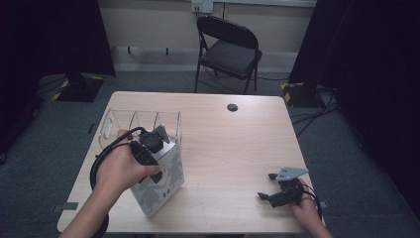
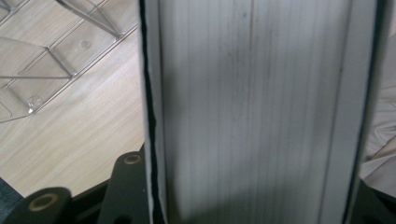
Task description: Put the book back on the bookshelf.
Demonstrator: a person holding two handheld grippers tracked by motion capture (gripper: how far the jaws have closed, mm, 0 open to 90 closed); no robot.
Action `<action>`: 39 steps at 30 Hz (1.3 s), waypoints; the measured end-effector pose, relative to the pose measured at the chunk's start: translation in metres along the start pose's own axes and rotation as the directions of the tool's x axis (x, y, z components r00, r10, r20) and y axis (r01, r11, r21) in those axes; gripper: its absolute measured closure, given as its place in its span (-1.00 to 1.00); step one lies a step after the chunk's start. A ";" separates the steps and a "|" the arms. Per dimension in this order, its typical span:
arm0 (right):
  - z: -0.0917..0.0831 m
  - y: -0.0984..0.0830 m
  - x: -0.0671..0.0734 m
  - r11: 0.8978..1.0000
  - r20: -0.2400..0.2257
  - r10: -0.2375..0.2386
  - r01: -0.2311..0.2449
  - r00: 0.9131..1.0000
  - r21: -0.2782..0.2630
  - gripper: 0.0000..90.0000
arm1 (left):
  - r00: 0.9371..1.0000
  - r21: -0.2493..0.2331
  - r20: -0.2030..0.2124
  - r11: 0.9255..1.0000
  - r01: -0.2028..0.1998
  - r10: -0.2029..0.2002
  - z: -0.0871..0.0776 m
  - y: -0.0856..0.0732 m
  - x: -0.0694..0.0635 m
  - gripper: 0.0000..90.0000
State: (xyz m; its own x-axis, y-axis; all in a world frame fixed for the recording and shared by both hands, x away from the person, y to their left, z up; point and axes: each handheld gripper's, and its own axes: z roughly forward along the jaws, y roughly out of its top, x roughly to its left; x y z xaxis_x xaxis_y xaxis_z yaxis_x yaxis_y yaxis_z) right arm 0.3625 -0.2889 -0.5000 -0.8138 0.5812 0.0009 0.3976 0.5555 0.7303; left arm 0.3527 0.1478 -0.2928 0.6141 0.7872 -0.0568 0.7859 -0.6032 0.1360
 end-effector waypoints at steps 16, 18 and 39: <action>0.000 0.000 0.000 1.000 0.002 0.000 0.000 1.000 -0.002 -0.73 | 0.999 0.003 -0.006 0.999 0.045 -0.045 -0.001 -0.006 0.012 0.17; 0.000 0.000 0.000 1.000 0.002 0.000 0.000 1.000 -0.002 -0.73 | 0.999 0.005 -0.008 0.999 0.046 -0.046 -0.001 -0.006 0.015 0.17; 0.000 0.000 0.000 1.000 0.002 0.000 0.000 1.000 -0.002 -0.73 | 0.994 0.008 -0.047 0.995 0.099 -0.098 -0.001 -0.001 0.031 0.17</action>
State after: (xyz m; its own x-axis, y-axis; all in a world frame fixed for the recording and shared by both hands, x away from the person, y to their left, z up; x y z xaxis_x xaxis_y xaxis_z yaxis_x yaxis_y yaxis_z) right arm 0.3624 -0.2888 -0.5001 -0.8131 0.5822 -0.0004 0.3968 0.5547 0.7313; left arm 0.3711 0.1730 -0.2938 0.5299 0.8477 -0.0238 0.8432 -0.5236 0.1221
